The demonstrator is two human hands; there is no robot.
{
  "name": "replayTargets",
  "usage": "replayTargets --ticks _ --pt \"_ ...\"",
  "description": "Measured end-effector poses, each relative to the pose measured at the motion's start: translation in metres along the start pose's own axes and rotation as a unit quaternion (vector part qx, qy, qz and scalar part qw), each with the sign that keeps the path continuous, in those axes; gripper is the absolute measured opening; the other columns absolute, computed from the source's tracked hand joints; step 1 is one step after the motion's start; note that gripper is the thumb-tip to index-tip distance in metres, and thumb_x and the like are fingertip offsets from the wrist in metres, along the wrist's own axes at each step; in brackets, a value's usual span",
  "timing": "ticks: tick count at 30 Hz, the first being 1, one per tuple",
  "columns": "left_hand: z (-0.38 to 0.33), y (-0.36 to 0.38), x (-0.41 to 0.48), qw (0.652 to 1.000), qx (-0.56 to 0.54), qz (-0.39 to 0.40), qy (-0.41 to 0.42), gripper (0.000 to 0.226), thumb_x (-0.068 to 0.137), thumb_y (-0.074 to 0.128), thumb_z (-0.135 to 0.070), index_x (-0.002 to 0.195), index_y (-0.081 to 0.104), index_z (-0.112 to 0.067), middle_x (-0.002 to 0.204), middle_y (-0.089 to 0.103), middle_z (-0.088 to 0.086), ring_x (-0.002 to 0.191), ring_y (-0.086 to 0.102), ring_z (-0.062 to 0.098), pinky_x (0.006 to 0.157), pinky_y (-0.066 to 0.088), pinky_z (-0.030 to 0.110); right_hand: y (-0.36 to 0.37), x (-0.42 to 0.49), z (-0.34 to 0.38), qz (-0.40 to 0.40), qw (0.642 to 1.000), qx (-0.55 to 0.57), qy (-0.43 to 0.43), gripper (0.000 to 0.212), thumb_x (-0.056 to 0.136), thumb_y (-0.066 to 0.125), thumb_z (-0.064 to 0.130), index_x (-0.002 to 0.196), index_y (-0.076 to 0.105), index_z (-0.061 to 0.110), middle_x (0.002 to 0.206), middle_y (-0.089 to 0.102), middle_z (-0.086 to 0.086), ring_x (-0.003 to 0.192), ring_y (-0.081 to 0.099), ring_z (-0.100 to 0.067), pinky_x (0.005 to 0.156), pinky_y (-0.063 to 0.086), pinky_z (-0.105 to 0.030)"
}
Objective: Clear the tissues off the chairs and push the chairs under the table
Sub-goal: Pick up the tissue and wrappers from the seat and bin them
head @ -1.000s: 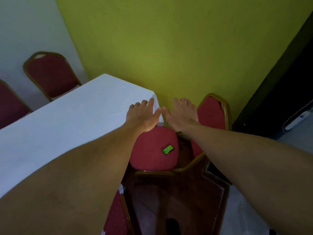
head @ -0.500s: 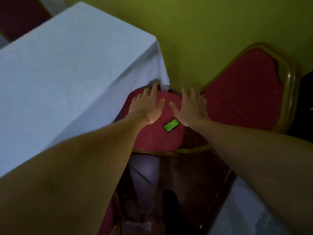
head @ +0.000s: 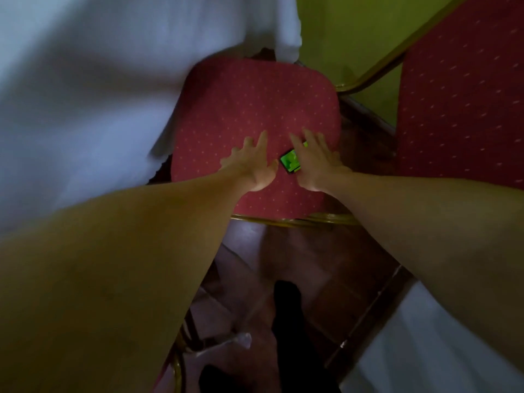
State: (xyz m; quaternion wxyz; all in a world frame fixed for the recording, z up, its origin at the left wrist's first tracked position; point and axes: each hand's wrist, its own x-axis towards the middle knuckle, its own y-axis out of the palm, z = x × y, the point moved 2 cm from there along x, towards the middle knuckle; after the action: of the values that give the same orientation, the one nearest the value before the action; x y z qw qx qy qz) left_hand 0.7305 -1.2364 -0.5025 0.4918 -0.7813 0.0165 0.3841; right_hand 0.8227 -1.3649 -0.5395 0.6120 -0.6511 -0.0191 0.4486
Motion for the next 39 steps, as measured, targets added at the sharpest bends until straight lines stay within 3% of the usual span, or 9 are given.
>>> replayTargets --ticks 3,7,14,22,27,31,33,36,39 --pt "0.009 0.017 0.007 0.998 -0.025 0.044 -0.037 0.076 0.101 0.039 -0.052 0.159 -0.005 -0.031 0.166 0.008 0.008 0.145 0.026 0.043 0.113 0.031 0.057 0.020 0.009 0.001 0.018 0.997 -0.067 -0.026 0.096 0.086 0.072 0.012 0.159 0.014 0.033 0.164 0.006 -0.001 0.150 0.002 -0.041 0.103 0.036 -0.070" --pt "0.018 0.024 -0.002 0.995 -0.057 0.071 -0.042 0.075 0.103 0.038 -0.049 0.158 -0.010 -0.032 0.166 0.004 0.008 0.147 0.023 0.042 0.114 0.027 0.054 0.023 0.007 0.010 -0.019 0.992 -0.124 -0.034 0.084 0.083 0.078 0.021 0.151 0.029 0.026 0.145 0.031 -0.010 0.133 0.029 -0.043 0.095 0.048 -0.059" --pt "0.043 0.006 -0.018 0.999 -0.049 -0.010 -0.009 0.079 0.098 0.047 -0.035 0.160 -0.002 -0.028 0.161 0.021 0.011 0.139 0.036 0.038 0.110 0.036 0.055 0.000 0.000 0.053 -0.052 0.994 -0.048 -0.085 0.058 0.083 0.071 0.031 0.128 0.039 0.017 0.124 0.050 -0.013 0.114 0.048 -0.035 0.086 0.047 -0.051" --pt "0.152 -0.007 -0.107 0.993 0.001 -0.089 -0.072 0.073 0.097 0.041 -0.047 0.159 0.012 -0.022 0.152 0.035 0.015 0.135 0.038 0.039 0.108 0.032 0.053 -0.020 -0.034 0.169 -0.108 0.974 -0.048 -0.195 0.066 0.078 0.077 0.039 0.129 0.042 0.015 0.119 0.053 -0.015 0.109 0.053 -0.039 0.088 0.041 -0.051" --pt "0.249 0.006 -0.198 0.988 -0.013 -0.093 -0.127 0.073 0.098 0.042 -0.047 0.159 0.011 -0.022 0.158 0.030 0.014 0.138 0.035 0.040 0.110 0.032 0.053 -0.003 -0.072 0.259 -0.104 0.954 -0.062 -0.274 0.064 0.077 0.075 0.039 0.129 0.046 0.017 0.118 0.049 -0.016 0.107 0.052 -0.039 0.084 0.041 -0.047" --pt "0.309 0.022 -0.260 0.980 -0.025 -0.062 -0.185 0.077 0.094 0.049 -0.046 0.158 0.013 -0.022 0.155 0.031 0.014 0.135 0.037 0.041 0.109 0.034 0.054 0.027 -0.106 0.325 -0.077 0.935 -0.078 -0.338 0.060 0.080 0.073 0.045 0.127 0.047 0.018 0.114 0.049 -0.014 0.102 0.051 -0.034 0.077 0.036 -0.041" --pt "0.335 0.036 -0.288 0.973 -0.038 -0.043 -0.226 0.083 0.091 0.056 -0.049 0.158 0.013 -0.025 0.156 0.029 0.013 0.137 0.035 0.040 0.108 0.034 0.057 0.045 -0.122 0.355 -0.052 0.929 -0.089 -0.356 0.061 0.080 0.072 0.044 0.129 0.046 0.020 0.118 0.046 -0.012 0.104 0.050 -0.033 0.080 0.038 -0.040" --pt "0.369 0.068 -0.327 0.954 -0.083 -0.004 -0.287 0.102 0.083 0.068 -0.055 0.158 0.004 -0.029 0.162 0.013 0.011 0.145 0.021 0.041 0.108 0.029 0.068 0.080 -0.143 0.392 -0.010 0.920 -0.100 -0.378 0.067 0.078 0.075 0.043 0.134 0.045 0.024 0.132 0.040 -0.014 0.114 0.047 -0.035 0.092 0.045 -0.047" --pt "0.399 0.111 -0.357 0.937 -0.133 0.052 -0.319 0.119 0.077 0.077 -0.054 0.158 -0.008 -0.029 0.164 -0.004 0.016 0.147 0.006 0.049 0.109 0.025 0.072 0.119 -0.160 0.421 0.020 0.900 -0.101 -0.425 0.064 0.077 0.078 0.039 0.132 0.050 0.021 0.144 0.034 -0.017 0.123 0.045 -0.042 0.091 0.050 -0.052"
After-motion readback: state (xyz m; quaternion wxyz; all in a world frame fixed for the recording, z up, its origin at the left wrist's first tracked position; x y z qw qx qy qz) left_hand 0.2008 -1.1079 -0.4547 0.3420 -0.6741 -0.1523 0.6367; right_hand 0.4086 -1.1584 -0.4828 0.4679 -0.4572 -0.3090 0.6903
